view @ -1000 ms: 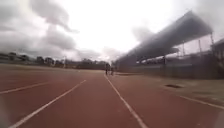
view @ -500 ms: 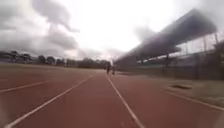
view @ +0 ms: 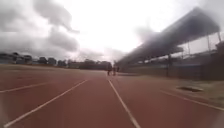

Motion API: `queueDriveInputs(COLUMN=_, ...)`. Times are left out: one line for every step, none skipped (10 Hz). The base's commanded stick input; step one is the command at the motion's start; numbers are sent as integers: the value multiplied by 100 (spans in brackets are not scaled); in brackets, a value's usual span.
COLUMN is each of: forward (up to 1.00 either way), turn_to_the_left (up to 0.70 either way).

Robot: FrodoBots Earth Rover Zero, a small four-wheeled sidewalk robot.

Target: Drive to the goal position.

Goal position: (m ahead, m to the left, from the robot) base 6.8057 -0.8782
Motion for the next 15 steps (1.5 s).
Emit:
queueDriveInputs(forward=85, turn_to_the_left=0)
queueDriveInputs(forward=85, turn_to_the_left=0)
queueDriveInputs(forward=85, turn_to_the_left=0)
queueDriveInputs(forward=85, turn_to_the_left=0)
queueDriveInputs(forward=85, turn_to_the_left=0)
queueDriveInputs(forward=85, turn_to_the_left=0)
queueDriveInputs(forward=85, turn_to_the_left=0)
queueDriveInputs(forward=85, turn_to_the_left=0)
queueDriveInputs(forward=85, turn_to_the_left=0)
queueDriveInputs(forward=85, turn_to_the_left=0)
queueDriveInputs(forward=85, turn_to_the_left=0)
queueDriveInputs(forward=85, turn_to_the_left=0)
queueDriveInputs(forward=85, turn_to_the_left=0)
queueDriveInputs(forward=85, turn_to_the_left=0)
queueDriveInputs(forward=85, turn_to_the_left=0)
